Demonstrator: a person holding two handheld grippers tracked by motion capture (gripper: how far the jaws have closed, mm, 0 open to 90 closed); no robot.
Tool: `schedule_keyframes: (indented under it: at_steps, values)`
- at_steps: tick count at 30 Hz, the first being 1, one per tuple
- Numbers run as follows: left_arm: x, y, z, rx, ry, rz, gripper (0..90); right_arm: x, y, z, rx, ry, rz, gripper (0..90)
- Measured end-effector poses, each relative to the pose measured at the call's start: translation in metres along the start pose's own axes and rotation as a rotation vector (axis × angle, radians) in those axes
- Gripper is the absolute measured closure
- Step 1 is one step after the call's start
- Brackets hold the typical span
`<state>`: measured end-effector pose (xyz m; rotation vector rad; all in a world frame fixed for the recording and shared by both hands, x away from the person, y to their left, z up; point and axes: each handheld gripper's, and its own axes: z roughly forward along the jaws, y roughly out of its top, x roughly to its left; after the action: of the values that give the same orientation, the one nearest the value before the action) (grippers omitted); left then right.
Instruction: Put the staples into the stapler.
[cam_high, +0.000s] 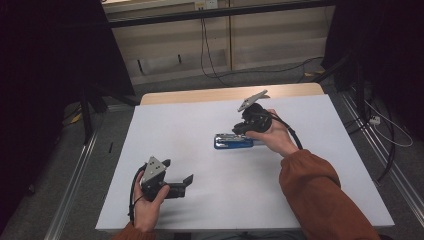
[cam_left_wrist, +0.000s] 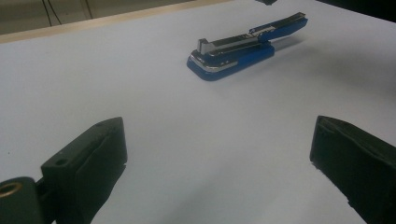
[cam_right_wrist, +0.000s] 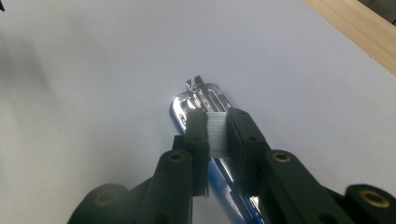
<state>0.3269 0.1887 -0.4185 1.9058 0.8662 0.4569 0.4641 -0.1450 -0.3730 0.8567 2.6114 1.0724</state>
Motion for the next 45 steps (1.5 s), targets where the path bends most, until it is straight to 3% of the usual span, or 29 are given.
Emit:
schedule_keyframes:
  at_steps: [17, 29, 41, 45]
  values:
    - [0.000, 0.000, 0.000, -0.004, -0.001, 0.006, 4.1, -0.003, 0.018, 0.025, 0.046, 0.012, -0.038, 79.2]
    - [0.000, 0.000, 0.000, -0.002, 0.004, 0.000, 4.0, -0.007, 0.017, 0.037, 0.068, 0.013, -0.033, 79.2]
    - [0.000, 0.000, 0.000, -0.003, -0.003, 0.000, 4.0, -0.001, 0.020, 0.048, 0.046, 0.019, -0.133, 79.2]
    - [0.000, 0.000, 0.000, -0.004, -0.007, 0.004, 4.0, -0.001, 0.022, 0.050, 0.025, 0.036, -0.137, 79.2]
